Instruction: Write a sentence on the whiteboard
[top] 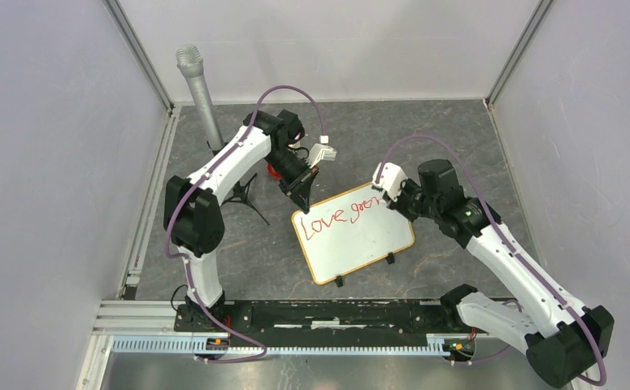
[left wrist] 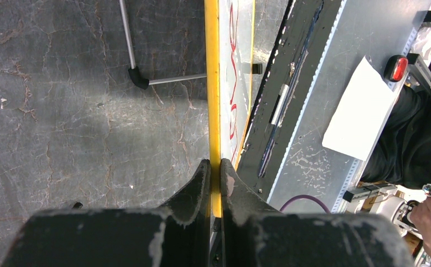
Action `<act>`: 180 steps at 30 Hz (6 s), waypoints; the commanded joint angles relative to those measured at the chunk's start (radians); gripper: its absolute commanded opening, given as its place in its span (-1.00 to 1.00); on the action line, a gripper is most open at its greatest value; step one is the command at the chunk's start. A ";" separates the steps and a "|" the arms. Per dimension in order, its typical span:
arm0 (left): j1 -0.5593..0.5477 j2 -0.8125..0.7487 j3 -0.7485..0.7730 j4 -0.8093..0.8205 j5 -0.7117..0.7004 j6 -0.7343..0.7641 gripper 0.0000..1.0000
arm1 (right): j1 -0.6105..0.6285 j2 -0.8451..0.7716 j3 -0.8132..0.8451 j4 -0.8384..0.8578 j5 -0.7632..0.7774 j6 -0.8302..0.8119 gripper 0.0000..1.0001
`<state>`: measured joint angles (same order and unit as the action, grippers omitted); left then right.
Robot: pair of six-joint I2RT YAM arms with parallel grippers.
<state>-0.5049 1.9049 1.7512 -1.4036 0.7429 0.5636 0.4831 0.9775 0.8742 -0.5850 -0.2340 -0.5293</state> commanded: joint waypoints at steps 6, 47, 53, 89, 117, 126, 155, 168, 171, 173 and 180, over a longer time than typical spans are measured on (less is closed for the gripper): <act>-0.009 0.008 0.021 -0.029 0.030 0.052 -0.95 | -0.003 0.024 0.079 0.045 0.026 -0.004 -1.00; -0.009 0.011 0.022 -0.028 0.030 0.054 -0.95 | -0.017 0.009 0.080 0.043 0.066 -0.021 -1.00; -0.009 0.012 0.029 -0.028 0.035 0.052 -0.95 | -0.018 -0.031 0.069 -0.013 0.048 -0.026 -1.00; -0.009 0.006 0.020 -0.032 0.037 0.063 -0.95 | -0.037 0.027 0.036 0.007 0.021 -0.043 -1.00; -0.009 0.014 0.031 -0.032 0.039 0.057 -0.95 | -0.036 -0.002 -0.005 -0.053 0.005 -0.068 -1.00; -0.009 0.000 0.024 -0.001 0.032 0.027 -0.84 | -0.037 0.013 0.076 -0.071 -0.110 -0.044 -1.00; 0.001 -0.680 -0.514 0.709 -0.196 -0.332 0.50 | -0.025 0.032 0.111 -0.095 -0.341 -0.003 -1.00; 0.167 -0.912 -0.780 0.788 -0.059 -0.466 0.54 | 0.092 0.036 0.095 -0.052 -0.340 0.042 -1.00; 0.210 -0.948 -0.821 0.769 -0.058 -0.462 0.55 | 0.157 0.031 0.073 -0.042 -0.320 0.046 -1.00; 0.225 -0.965 -0.849 0.753 -0.059 -0.450 0.56 | 0.194 0.019 0.040 -0.017 -0.290 0.050 -1.00; 0.264 -0.963 -0.930 0.813 -0.031 -0.520 0.60 | 0.234 -0.021 -0.050 0.060 -0.254 0.063 -1.00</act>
<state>-0.2623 0.9413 0.8646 -0.6708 0.6559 0.1360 0.7059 0.9882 0.8570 -0.6025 -0.5171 -0.4866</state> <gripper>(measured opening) 0.796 0.131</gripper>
